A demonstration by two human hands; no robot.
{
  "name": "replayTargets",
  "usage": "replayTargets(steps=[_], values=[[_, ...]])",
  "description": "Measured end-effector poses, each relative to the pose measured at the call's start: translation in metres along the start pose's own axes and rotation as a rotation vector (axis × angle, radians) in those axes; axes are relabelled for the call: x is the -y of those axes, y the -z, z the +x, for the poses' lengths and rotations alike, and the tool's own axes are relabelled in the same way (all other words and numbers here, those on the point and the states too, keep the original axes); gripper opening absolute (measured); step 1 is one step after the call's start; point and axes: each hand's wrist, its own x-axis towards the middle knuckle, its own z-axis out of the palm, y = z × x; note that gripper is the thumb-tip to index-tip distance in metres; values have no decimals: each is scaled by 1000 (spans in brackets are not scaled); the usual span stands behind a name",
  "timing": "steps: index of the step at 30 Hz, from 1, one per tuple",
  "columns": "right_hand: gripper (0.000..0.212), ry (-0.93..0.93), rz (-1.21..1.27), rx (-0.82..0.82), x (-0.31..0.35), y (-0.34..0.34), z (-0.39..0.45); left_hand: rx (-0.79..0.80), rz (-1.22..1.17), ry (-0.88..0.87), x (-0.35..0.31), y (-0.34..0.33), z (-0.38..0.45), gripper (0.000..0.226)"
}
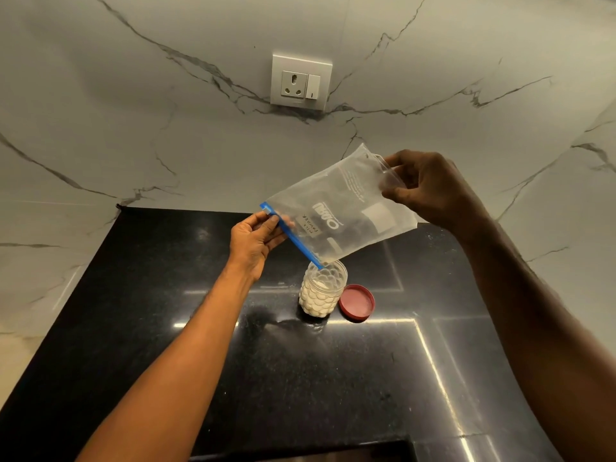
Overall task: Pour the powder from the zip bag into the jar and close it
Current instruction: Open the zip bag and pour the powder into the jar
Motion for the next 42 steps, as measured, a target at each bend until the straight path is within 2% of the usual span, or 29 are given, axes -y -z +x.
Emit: replayTargets(steps=[12,18,22,26,42], values=[[17,46,-2,-37,1,0,2,9,4,8,5,4,3,18],[19,64,21,-77,1,-1,0,13,-2,25,9,5,4,20],[19,84,-20,-31,1,-8,-2,-3,-8,30,12,5,3,18],[20,73,18,-130,0,-7,-1,13,6,34,13,6,2,18],[20,92,17,-157,1,-8,-6,6,5,57,20,9,-1,18]])
